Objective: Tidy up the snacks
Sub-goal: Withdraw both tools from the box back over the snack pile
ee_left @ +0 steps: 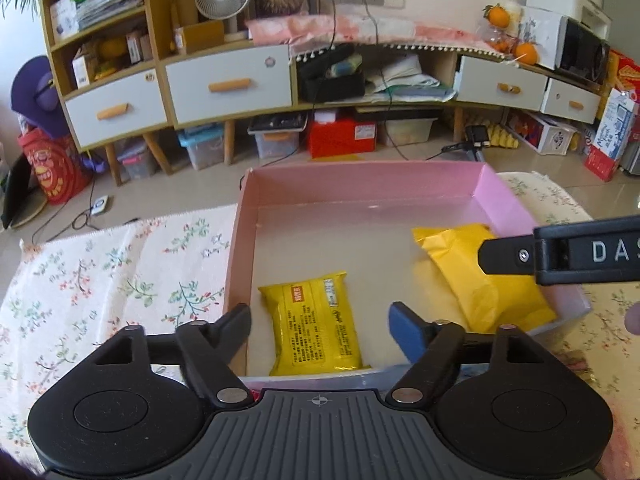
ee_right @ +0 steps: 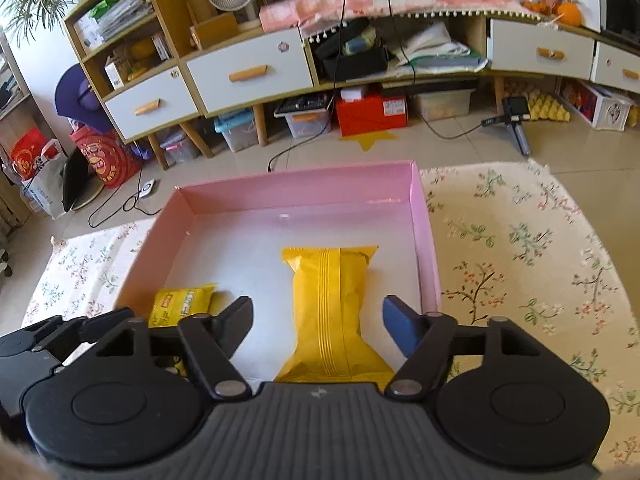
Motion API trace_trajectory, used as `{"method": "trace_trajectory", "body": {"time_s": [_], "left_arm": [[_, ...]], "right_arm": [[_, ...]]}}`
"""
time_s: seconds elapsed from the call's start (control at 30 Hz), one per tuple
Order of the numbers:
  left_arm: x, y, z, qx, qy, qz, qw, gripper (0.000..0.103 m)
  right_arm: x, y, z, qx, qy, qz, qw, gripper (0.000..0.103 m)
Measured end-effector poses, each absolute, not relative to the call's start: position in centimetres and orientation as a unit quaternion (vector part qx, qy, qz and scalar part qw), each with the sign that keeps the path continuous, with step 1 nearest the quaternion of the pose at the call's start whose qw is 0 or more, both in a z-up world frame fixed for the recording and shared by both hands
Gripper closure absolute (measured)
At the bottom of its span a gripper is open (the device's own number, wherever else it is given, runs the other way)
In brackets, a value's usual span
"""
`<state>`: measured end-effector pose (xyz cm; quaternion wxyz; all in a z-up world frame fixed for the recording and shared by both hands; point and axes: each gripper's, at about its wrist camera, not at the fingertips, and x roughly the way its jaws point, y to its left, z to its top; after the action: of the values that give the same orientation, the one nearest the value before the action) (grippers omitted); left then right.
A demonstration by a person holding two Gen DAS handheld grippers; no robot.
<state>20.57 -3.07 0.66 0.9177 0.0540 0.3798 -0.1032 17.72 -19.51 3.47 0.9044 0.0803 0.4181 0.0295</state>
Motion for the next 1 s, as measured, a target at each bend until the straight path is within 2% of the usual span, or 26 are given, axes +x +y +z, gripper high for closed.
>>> {"method": "trace_trajectory", "body": {"time_s": [0.23,0.57,1.0], "left_arm": [[17.9,-2.8,2.8,0.046,0.379,-0.111,0.918,0.013],[13.2,-1.8,4.3,0.041,0.382,-0.114,0.916,0.008],[7.7,0.2,4.0,0.034,0.394,-0.129,0.910,0.003]], "right_arm": [[15.9,-20.1,5.3,0.080,0.408,0.025,0.909,0.016],[11.8,-19.9,6.9,0.059,0.402,0.034,0.913,0.005],[6.6,-18.6,6.2,-0.015,0.400,0.068,0.914,0.001]]}}
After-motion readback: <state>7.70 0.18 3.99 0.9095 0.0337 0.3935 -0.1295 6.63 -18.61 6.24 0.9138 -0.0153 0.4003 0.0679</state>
